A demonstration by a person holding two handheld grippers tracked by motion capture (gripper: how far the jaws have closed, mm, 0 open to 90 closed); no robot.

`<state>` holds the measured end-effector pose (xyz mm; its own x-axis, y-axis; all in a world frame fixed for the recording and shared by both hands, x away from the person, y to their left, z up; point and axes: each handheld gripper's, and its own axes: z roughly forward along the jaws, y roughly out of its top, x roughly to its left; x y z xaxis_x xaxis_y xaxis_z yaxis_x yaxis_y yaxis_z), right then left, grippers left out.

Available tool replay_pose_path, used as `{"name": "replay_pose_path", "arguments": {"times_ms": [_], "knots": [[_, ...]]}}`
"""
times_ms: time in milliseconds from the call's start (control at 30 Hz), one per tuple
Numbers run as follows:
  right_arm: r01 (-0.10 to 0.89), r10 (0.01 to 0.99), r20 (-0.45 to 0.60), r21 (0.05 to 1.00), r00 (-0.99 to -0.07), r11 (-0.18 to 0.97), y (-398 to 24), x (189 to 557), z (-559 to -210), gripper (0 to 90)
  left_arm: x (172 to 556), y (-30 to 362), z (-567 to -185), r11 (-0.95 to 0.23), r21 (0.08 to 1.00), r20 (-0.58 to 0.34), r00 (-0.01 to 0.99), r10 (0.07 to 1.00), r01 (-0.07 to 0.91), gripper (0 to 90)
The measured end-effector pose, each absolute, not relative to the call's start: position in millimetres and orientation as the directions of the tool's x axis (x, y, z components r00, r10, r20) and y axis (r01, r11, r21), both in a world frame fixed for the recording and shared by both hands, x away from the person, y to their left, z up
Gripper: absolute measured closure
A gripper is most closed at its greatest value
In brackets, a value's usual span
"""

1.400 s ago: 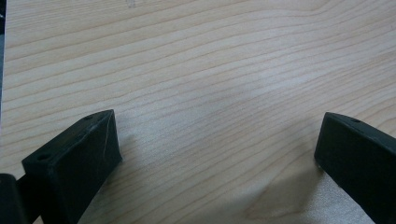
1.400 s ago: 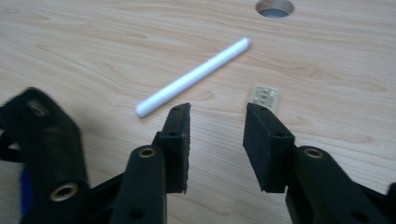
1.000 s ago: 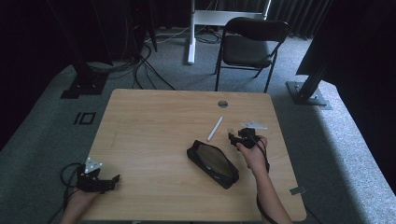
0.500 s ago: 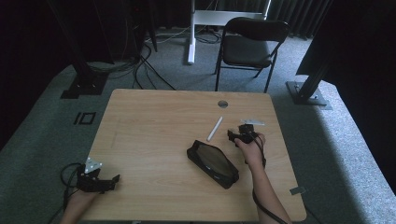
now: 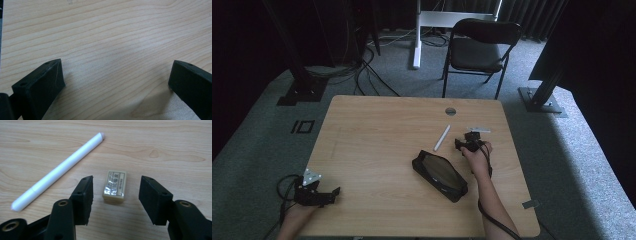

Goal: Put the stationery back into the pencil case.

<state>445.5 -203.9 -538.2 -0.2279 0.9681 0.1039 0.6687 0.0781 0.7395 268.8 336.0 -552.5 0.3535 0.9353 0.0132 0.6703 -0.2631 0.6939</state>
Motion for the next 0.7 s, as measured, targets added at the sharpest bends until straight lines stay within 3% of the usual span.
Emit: {"name": "replay_pose_path", "arguments": {"times_ms": [133,367,700], "knots": [[0.671,0.969,0.098,0.737,-0.225,0.082,-203.2,447.6,-539.9,47.2,268.8,336.0,-552.4,-0.263,0.694,0.013,0.354,0.935,0.670,0.2],[0.675,0.969,0.101,0.733,-0.226,0.082,-200.9,449.7,-545.4,57.6,268.8,336.0,-552.5,-0.263,0.694,0.013,0.354,0.935,0.670,0.2],[0.650,0.965,0.018,0.742,-0.260,0.162,-194.6,449.5,-546.8,67.4,268.8,336.0,-552.5,-0.263,0.694,0.013,0.354,0.935,0.670,0.2]]}}
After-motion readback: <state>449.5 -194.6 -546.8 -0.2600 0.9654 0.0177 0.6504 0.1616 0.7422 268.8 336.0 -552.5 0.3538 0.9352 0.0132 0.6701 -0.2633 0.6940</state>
